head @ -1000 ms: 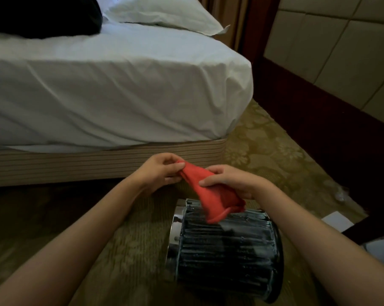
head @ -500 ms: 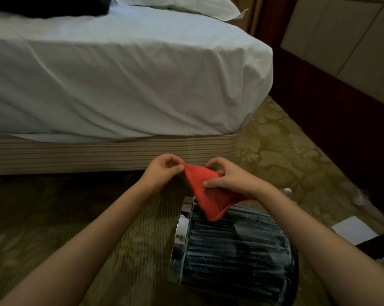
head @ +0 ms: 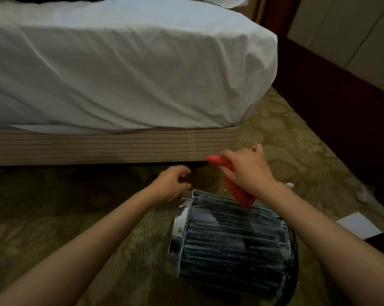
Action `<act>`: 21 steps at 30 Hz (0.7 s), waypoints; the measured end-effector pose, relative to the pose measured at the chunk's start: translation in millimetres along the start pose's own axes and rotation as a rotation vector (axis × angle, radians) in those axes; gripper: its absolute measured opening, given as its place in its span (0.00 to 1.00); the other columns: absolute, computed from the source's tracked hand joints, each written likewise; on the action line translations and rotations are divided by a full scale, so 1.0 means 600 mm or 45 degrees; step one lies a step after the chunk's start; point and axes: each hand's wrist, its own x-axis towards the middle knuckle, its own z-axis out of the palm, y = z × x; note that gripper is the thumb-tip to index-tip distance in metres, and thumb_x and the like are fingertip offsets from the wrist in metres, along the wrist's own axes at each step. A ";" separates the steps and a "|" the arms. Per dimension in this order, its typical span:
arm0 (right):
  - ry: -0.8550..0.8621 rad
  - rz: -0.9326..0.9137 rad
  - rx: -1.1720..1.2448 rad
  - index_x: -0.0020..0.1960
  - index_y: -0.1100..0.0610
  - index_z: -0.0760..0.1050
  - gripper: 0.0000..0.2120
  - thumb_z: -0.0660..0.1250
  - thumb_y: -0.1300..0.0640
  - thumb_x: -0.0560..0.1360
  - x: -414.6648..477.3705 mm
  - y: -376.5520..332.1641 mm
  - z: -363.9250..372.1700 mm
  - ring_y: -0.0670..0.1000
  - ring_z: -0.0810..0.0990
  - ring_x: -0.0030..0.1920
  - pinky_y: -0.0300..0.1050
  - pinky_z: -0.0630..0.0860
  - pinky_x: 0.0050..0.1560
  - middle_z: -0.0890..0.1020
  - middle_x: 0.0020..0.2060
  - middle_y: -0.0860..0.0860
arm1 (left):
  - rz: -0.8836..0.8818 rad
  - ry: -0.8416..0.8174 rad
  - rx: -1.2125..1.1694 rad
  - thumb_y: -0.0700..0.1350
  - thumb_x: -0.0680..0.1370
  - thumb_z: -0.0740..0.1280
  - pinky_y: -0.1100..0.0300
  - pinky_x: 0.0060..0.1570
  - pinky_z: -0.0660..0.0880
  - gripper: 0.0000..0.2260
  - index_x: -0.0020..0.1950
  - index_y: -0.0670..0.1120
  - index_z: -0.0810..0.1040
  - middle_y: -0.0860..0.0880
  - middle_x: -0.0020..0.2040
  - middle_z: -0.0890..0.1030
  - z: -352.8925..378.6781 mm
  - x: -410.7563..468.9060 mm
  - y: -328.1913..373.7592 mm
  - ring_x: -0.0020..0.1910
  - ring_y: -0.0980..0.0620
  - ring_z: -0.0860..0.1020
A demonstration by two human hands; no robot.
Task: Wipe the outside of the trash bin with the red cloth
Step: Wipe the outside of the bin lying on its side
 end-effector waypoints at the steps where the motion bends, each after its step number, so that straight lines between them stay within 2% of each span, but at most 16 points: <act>1: 0.007 -0.075 -0.090 0.51 0.50 0.75 0.11 0.61 0.45 0.75 -0.010 -0.006 0.008 0.54 0.78 0.46 0.51 0.60 0.52 0.83 0.42 0.49 | -0.037 -0.073 0.125 0.45 0.77 0.65 0.51 0.65 0.69 0.22 0.70 0.47 0.66 0.46 0.67 0.70 0.009 -0.005 -0.014 0.64 0.48 0.70; 3: -0.142 -0.264 -0.147 0.55 0.50 0.75 0.11 0.60 0.48 0.76 -0.029 -0.029 0.036 0.53 0.78 0.48 0.53 0.63 0.57 0.82 0.44 0.50 | -0.123 -0.158 0.234 0.48 0.77 0.64 0.50 0.66 0.68 0.24 0.72 0.47 0.64 0.46 0.70 0.68 0.028 -0.011 -0.037 0.67 0.47 0.69; 5: -0.230 -0.435 -0.249 0.52 0.50 0.77 0.09 0.65 0.50 0.73 -0.046 -0.057 0.068 0.53 0.78 0.43 0.50 0.68 0.53 0.82 0.40 0.48 | -0.257 -0.142 0.147 0.51 0.77 0.65 0.57 0.61 0.70 0.24 0.70 0.45 0.66 0.45 0.67 0.71 0.041 -0.013 -0.053 0.64 0.48 0.71; 7: -0.163 -0.476 -0.310 0.45 0.49 0.80 0.07 0.71 0.51 0.67 -0.050 -0.068 0.079 0.50 0.77 0.36 0.46 0.71 0.44 0.79 0.33 0.46 | -0.364 -0.128 -0.035 0.52 0.76 0.67 0.62 0.46 0.72 0.17 0.60 0.44 0.75 0.45 0.57 0.78 0.043 -0.010 -0.060 0.52 0.52 0.76; 8: -0.124 -0.474 -0.303 0.44 0.48 0.80 0.08 0.71 0.50 0.65 -0.051 -0.067 0.082 0.49 0.77 0.35 0.46 0.72 0.43 0.79 0.34 0.46 | -0.388 -0.143 -0.130 0.51 0.75 0.68 0.63 0.41 0.71 0.13 0.53 0.44 0.78 0.46 0.50 0.80 0.043 -0.007 -0.062 0.46 0.54 0.76; 10: -0.126 -0.443 -0.219 0.49 0.48 0.80 0.11 0.70 0.49 0.67 -0.053 -0.059 0.085 0.50 0.78 0.39 0.49 0.72 0.44 0.79 0.41 0.48 | -0.399 -0.157 -0.265 0.48 0.75 0.68 0.64 0.38 0.71 0.06 0.44 0.45 0.78 0.48 0.41 0.79 0.045 -0.004 -0.063 0.39 0.55 0.75; 12: -0.199 -0.413 -0.101 0.56 0.49 0.78 0.15 0.67 0.51 0.70 -0.055 -0.057 0.084 0.52 0.78 0.45 0.52 0.69 0.47 0.79 0.51 0.49 | -0.396 -0.141 -0.316 0.46 0.76 0.68 0.64 0.36 0.70 0.06 0.40 0.47 0.77 0.50 0.37 0.77 0.047 -0.004 -0.063 0.37 0.56 0.74; 14: -0.278 -0.405 -0.032 0.64 0.49 0.73 0.19 0.62 0.51 0.74 -0.058 -0.059 0.083 0.52 0.76 0.49 0.52 0.64 0.49 0.79 0.56 0.47 | -0.407 -0.134 -0.341 0.46 0.76 0.68 0.66 0.33 0.69 0.06 0.39 0.47 0.77 0.51 0.36 0.77 0.049 -0.005 -0.064 0.35 0.56 0.73; 16: -0.300 -0.440 0.003 0.68 0.49 0.70 0.22 0.60 0.51 0.74 -0.066 -0.061 0.084 0.52 0.75 0.48 0.52 0.64 0.48 0.79 0.56 0.46 | -0.420 -0.141 -0.363 0.46 0.76 0.68 0.68 0.29 0.67 0.05 0.41 0.47 0.77 0.52 0.35 0.76 0.050 -0.007 -0.064 0.33 0.58 0.73; 19: -0.253 -0.488 0.030 0.67 0.48 0.71 0.23 0.59 0.49 0.73 -0.075 -0.065 0.077 0.50 0.75 0.44 0.50 0.65 0.44 0.80 0.50 0.45 | -0.437 -0.138 -0.443 0.45 0.76 0.67 0.70 0.25 0.66 0.04 0.43 0.46 0.76 0.53 0.34 0.75 0.050 -0.012 -0.062 0.31 0.59 0.72; 21: -0.227 -0.507 0.046 0.66 0.47 0.72 0.22 0.60 0.48 0.73 -0.080 -0.067 0.073 0.49 0.75 0.47 0.52 0.67 0.48 0.80 0.48 0.42 | -0.468 -0.170 -0.504 0.45 0.77 0.66 0.67 0.26 0.67 0.04 0.46 0.45 0.76 0.52 0.35 0.75 0.048 -0.016 -0.060 0.31 0.58 0.72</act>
